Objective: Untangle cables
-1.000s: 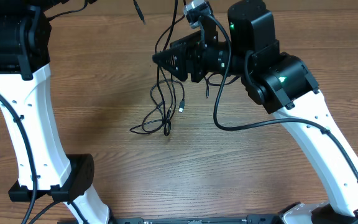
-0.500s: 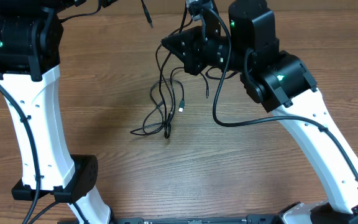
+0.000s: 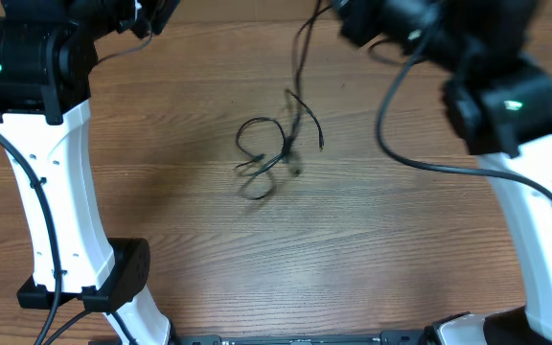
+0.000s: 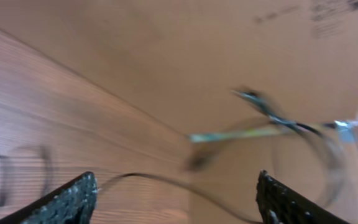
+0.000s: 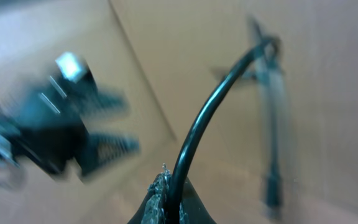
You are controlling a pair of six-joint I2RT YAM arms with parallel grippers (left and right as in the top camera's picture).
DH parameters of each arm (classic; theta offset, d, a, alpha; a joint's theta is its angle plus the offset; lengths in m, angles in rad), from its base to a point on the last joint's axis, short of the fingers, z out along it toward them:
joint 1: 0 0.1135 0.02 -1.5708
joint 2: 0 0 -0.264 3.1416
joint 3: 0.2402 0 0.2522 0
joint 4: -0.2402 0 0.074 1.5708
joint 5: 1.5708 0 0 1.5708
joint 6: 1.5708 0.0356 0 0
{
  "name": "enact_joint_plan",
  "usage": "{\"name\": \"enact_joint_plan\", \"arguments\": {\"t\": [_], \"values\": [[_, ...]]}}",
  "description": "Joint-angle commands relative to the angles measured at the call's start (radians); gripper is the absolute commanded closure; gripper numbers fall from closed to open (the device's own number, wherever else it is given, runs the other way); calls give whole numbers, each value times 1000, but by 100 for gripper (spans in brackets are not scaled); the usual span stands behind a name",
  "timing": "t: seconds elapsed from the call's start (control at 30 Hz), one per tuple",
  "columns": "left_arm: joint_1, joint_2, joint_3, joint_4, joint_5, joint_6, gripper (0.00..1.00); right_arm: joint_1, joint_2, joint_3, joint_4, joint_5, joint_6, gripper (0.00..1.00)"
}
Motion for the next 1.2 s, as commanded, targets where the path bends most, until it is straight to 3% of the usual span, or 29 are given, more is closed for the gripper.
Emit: {"name": "enact_joint_plan", "arguments": {"t": [0.0, 0.13, 0.37, 0.5, 0.63, 0.73, 0.83, 0.93, 1.03, 1.17], "values": [[4, 2, 7, -55, -117, 137, 14, -27, -57, 103, 68, 4, 171, 96], [4, 2, 7, -106, -97, 208, 14, -28, -58, 109, 233, -67, 314, 96], [-5, 3, 6, -127, 45, 420, 13, -28, -53, 109, 323, -109, 531, 96], [-34, 14, 6, -165, 43, 516, 11, -37, -53, 109, 517, -146, 637, 96], [-69, 35, 6, -188, 42, 532, 11, -27, -39, 109, 383, -143, 581, 96], [-93, 59, 6, -188, 43, 534, 11, -28, -21, 109, 354, -150, 621, 96], [-117, 79, 6, -194, 51, 548, 11, -30, -17, 109, 553, -164, 747, 96], [-140, 90, 6, -204, 72, 610, 11, -51, -18, 126, 753, -261, 781, 96], [-152, 96, 6, -202, 62, 628, 12, -55, -19, 132, 615, -375, 649, 96], [-154, 101, 6, -188, 62, 616, 13, -43, -3, 129, 28, -319, 294, 96]]}}
